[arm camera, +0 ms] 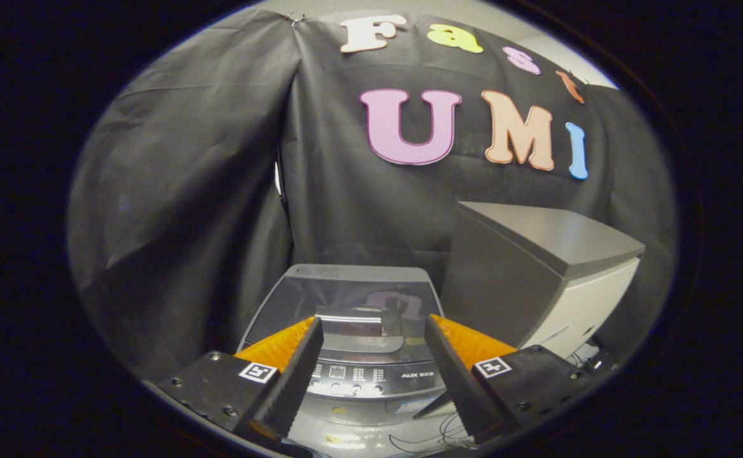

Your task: Put the clothes into the washing machine and then close the washing machine lid.

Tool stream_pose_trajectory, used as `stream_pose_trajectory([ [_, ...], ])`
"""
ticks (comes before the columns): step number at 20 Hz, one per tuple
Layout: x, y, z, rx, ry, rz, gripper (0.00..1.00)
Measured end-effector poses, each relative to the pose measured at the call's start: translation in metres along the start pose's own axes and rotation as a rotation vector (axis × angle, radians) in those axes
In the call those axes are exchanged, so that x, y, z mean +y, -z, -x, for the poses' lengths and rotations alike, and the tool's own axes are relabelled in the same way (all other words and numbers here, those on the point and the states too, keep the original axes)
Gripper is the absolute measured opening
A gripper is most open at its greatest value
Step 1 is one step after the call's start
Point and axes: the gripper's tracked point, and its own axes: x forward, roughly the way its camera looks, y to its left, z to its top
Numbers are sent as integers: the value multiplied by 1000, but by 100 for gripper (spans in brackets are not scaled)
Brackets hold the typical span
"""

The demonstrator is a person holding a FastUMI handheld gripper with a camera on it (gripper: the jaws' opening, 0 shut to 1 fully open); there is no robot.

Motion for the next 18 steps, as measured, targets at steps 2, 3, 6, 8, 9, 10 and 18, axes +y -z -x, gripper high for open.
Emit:
stream_pose_trajectory([
  [2,-6,2,17,-27,12,19,97],
  [3,-9,4,28,-38,16,21,97],
  [6,-16,2,57,-89,23,11,97],
  [8,-22,0,72,-119,30,25,96],
  [9,-25,2,80,-124,29,10,96],
  [10,-24,2,85,-128,14,-3,96],
  [18,-49,-16,137,-212,-7,-36,96],
])
